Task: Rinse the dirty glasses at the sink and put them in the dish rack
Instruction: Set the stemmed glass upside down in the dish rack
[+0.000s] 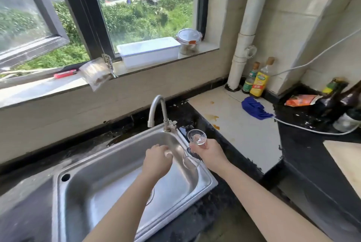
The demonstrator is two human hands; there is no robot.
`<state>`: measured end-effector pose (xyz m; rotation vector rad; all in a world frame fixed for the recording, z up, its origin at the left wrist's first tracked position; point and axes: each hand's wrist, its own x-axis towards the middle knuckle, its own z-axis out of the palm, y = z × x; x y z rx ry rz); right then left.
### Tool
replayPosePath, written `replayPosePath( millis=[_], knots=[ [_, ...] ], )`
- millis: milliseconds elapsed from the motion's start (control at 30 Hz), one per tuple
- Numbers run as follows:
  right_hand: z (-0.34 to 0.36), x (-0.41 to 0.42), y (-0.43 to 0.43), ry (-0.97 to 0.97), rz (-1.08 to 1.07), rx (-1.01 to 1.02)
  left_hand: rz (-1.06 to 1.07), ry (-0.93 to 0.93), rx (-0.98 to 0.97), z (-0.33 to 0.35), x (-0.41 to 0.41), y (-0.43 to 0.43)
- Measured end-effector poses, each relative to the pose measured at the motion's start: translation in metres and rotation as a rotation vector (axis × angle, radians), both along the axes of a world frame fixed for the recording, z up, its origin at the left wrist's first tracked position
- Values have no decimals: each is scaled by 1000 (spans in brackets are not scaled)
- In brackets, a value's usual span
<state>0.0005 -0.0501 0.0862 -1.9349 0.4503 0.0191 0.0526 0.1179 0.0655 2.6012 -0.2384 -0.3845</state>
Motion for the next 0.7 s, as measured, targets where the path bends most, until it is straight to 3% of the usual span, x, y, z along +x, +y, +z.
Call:
replayPosePath(
  millis=[333, 700],
  knots=[
    [31, -166, -112, -33, -435, -91, -489, -52, -85, 24, -86, -163],
    [42, -421, -242, -8, -894, -184, -1012, -79, -132, 49, -297, -376]
  ],
)
